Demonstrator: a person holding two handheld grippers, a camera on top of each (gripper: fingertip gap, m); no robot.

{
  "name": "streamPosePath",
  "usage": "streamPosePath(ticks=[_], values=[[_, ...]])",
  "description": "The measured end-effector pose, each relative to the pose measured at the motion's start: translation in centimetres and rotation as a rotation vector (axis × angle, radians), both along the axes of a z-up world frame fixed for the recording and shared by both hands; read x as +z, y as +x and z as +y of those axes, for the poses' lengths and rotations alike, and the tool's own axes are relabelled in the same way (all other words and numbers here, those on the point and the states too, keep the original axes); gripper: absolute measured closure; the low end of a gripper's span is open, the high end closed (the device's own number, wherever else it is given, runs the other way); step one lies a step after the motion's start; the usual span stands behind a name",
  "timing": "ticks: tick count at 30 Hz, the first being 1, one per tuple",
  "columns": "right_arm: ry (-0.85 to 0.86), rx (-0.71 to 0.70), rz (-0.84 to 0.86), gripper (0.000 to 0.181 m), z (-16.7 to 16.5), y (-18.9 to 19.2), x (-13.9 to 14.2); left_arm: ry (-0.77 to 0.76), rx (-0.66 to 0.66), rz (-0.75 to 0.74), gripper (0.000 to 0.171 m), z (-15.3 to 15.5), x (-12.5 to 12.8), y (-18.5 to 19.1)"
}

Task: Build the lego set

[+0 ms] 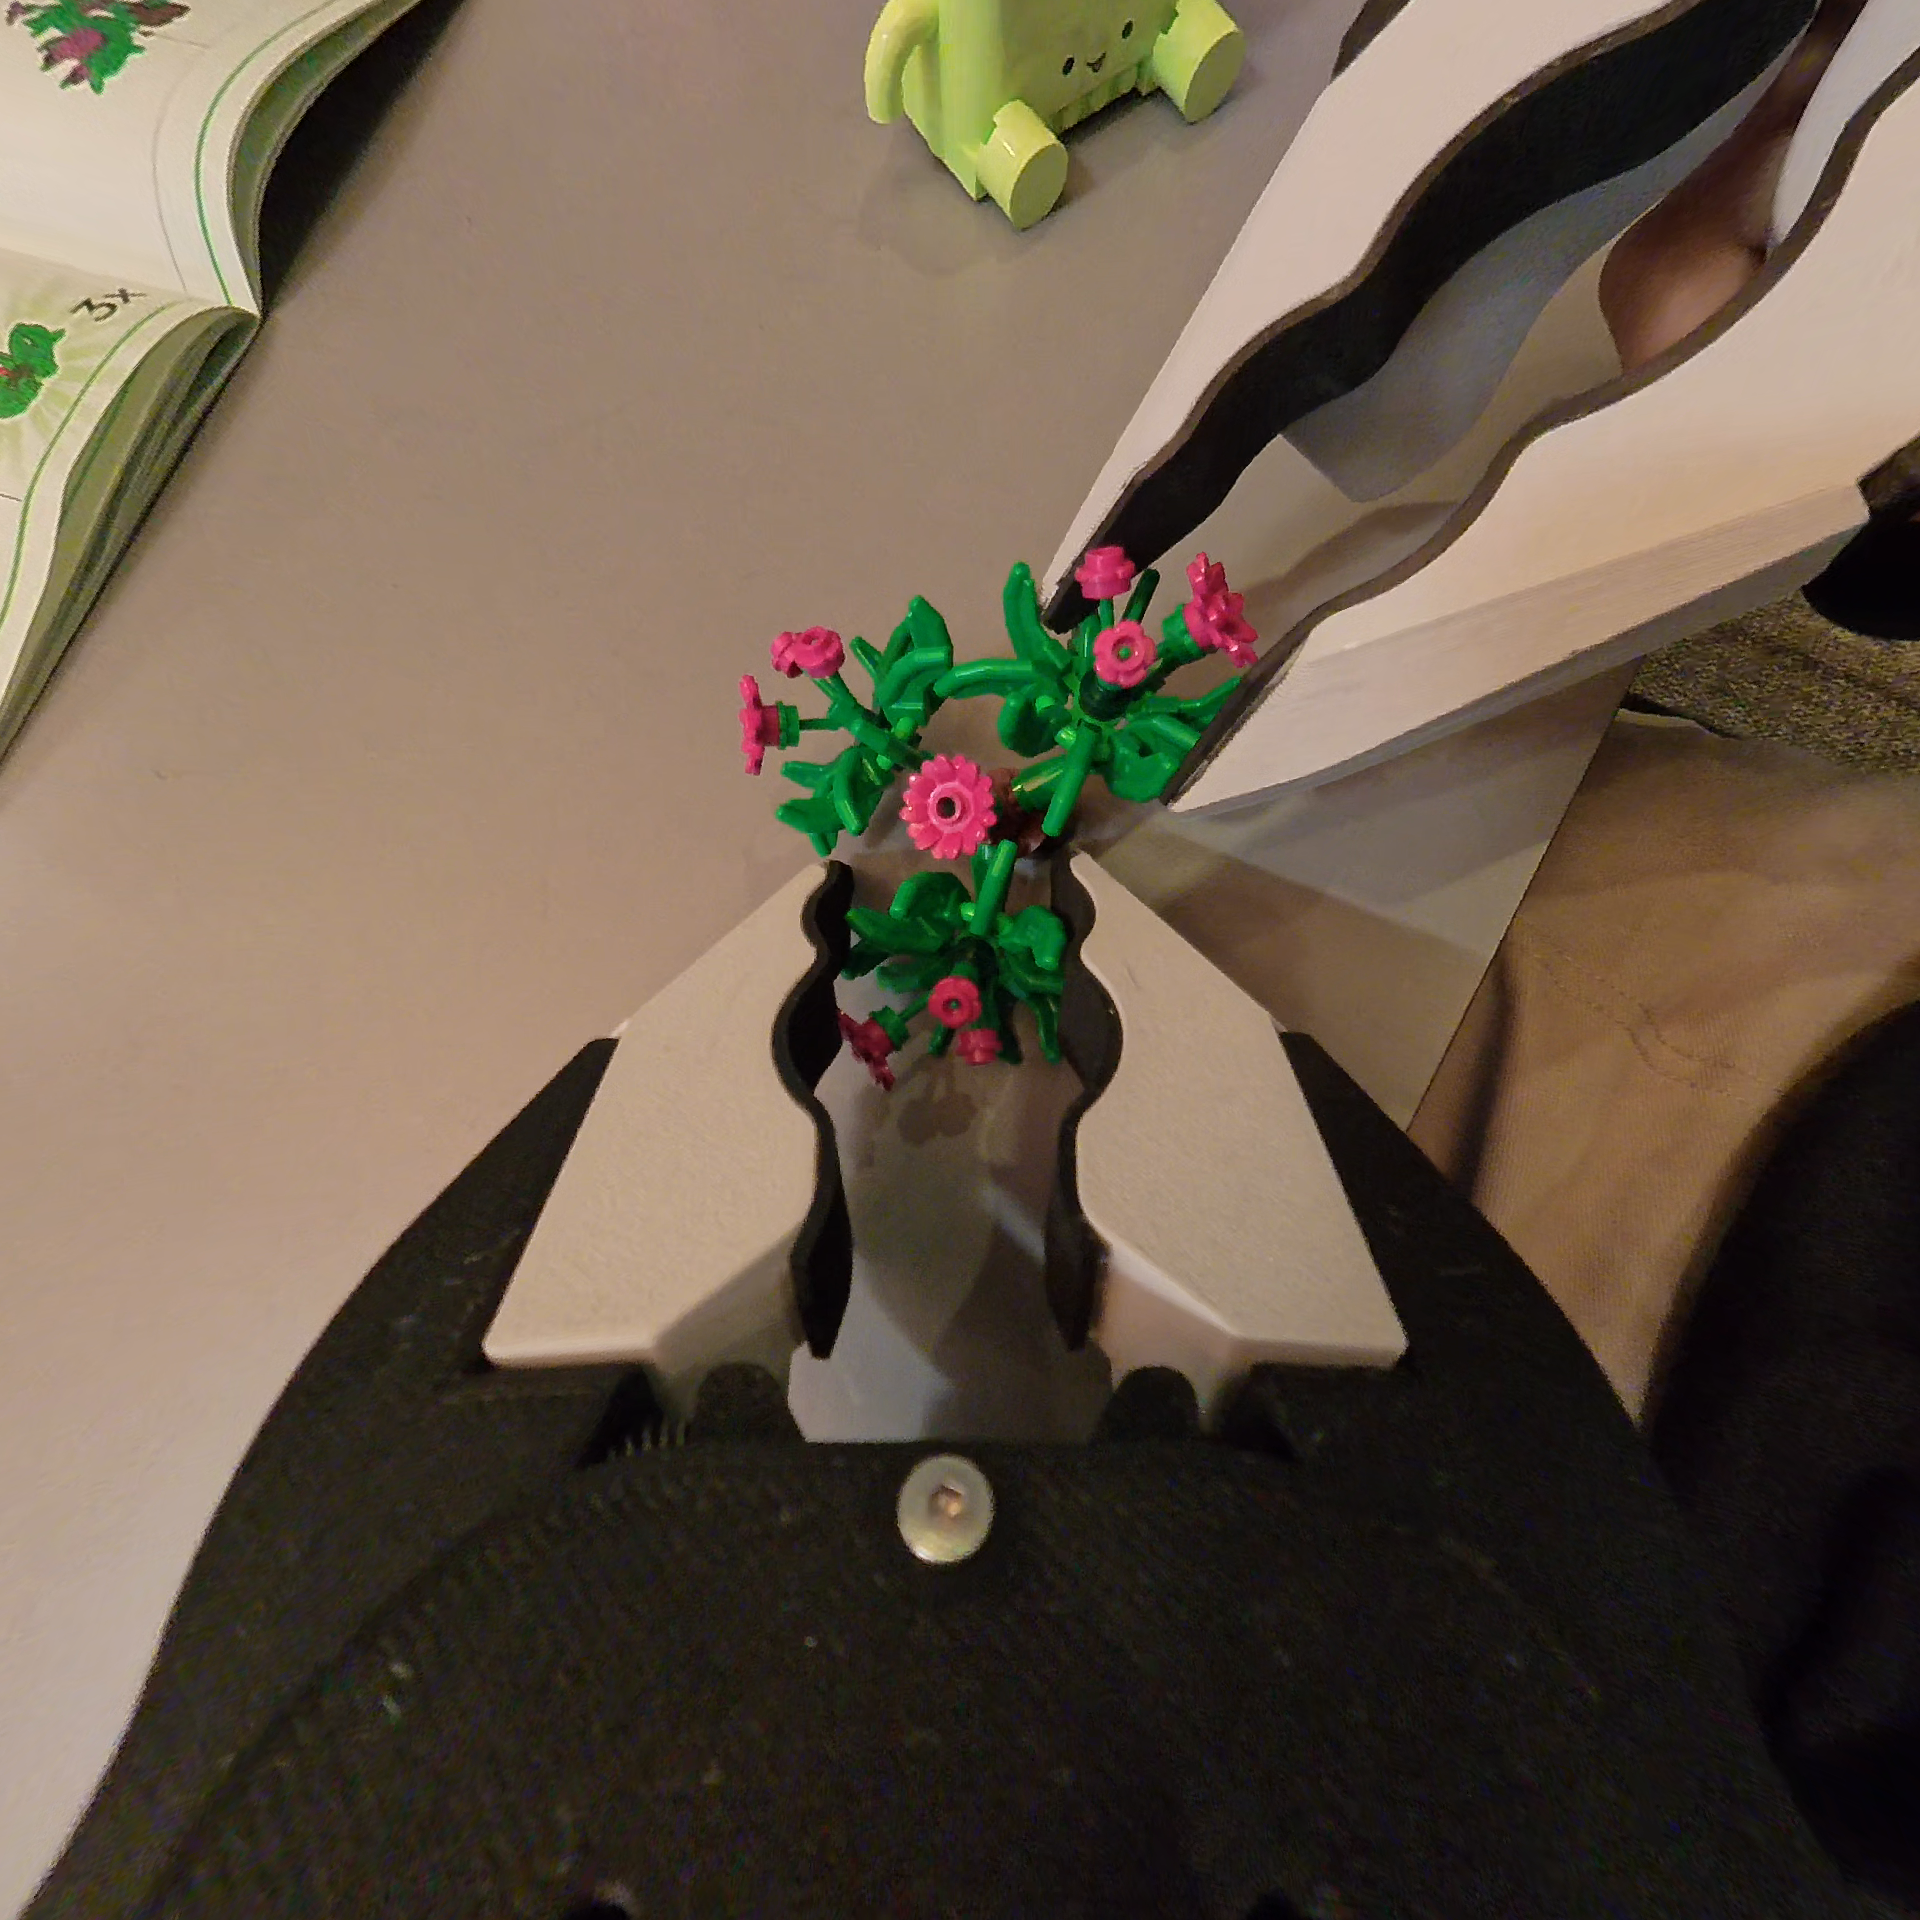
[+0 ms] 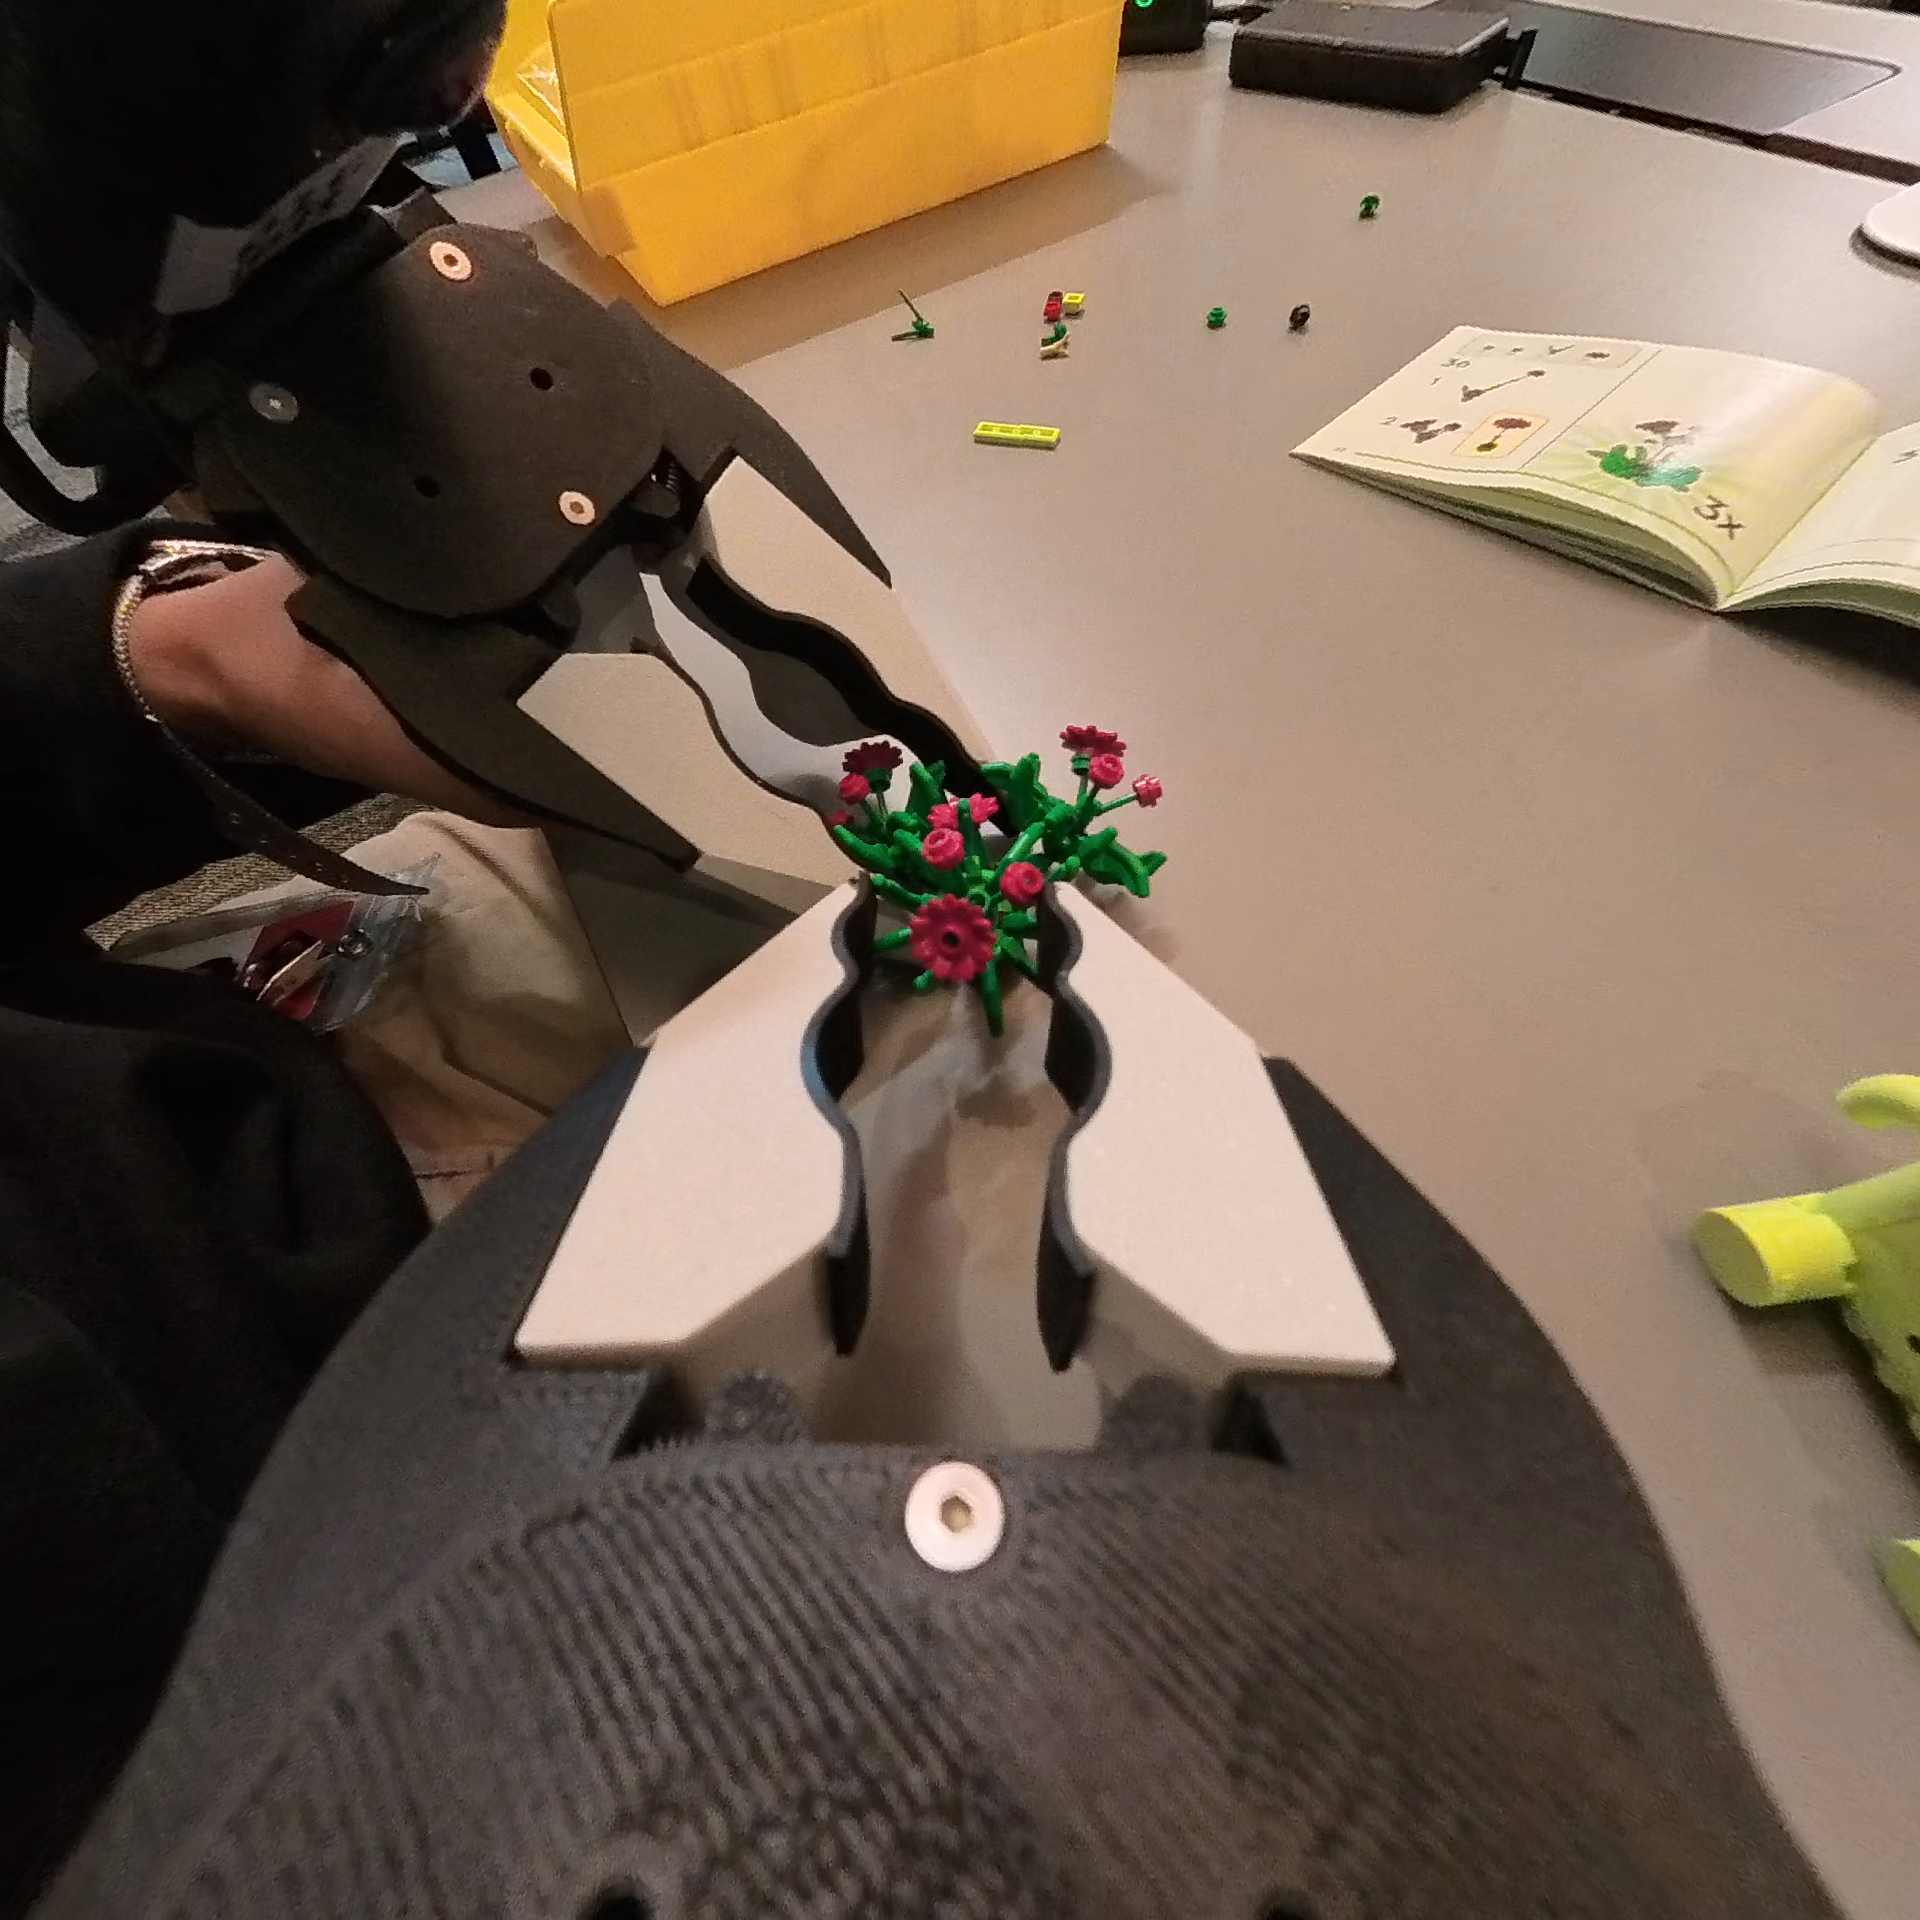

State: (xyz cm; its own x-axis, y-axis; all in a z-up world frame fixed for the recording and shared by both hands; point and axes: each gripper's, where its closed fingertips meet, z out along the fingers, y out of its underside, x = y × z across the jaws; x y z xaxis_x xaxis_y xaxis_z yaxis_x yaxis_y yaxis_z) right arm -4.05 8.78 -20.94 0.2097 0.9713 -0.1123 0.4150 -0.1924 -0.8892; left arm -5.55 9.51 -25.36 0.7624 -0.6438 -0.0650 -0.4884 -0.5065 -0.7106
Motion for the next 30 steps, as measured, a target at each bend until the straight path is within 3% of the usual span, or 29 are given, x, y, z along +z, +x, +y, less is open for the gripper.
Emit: streamPosePath(ticks=[30], values=[[0.046,0.017,-0.043,0.151,-0.21,0.08,-0.50,-0.001,0.004,0.001,0.134,0.05,-0.02,-0.07]])
